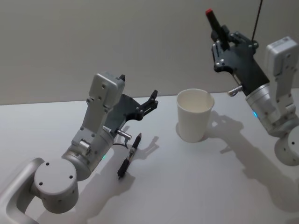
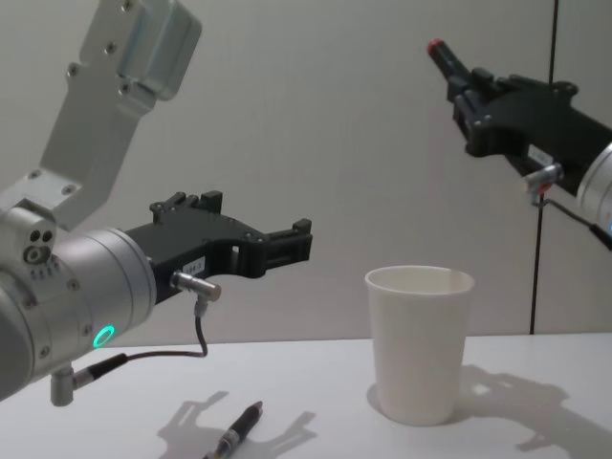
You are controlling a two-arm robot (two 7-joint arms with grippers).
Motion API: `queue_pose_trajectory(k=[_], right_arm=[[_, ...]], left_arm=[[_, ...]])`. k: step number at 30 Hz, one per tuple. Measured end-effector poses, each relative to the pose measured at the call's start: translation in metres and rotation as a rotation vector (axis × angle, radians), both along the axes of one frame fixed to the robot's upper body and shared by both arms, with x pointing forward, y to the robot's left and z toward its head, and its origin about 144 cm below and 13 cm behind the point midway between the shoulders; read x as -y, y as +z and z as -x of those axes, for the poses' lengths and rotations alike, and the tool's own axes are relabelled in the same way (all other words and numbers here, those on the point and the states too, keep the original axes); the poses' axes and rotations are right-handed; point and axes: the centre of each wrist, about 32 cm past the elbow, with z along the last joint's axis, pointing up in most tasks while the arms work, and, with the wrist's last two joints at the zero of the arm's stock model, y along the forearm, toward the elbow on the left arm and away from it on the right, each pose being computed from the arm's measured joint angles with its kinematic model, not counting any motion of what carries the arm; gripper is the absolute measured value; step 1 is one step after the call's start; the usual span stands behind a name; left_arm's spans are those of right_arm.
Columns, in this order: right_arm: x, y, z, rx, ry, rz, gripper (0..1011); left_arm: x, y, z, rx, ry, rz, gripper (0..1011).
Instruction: Place the pen into the pen holder.
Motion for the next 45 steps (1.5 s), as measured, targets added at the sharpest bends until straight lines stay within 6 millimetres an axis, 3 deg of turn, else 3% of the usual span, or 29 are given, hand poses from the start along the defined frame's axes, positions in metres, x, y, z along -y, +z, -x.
queue_pose_trajectory(k=[28, 45], right_arm=[[-0.032, -0.034, -0.020, -0.021, 0.099, 0.013, 187], [-0.045, -0.048, -0.020, -0.056, 0.125, 0.020, 187]], left_arm=[[0.000, 0.000, 0.000, 0.000, 0.000, 0.000, 1001], [0.000, 0.000, 0.000, 0.000, 0.000, 0.000, 1001]])
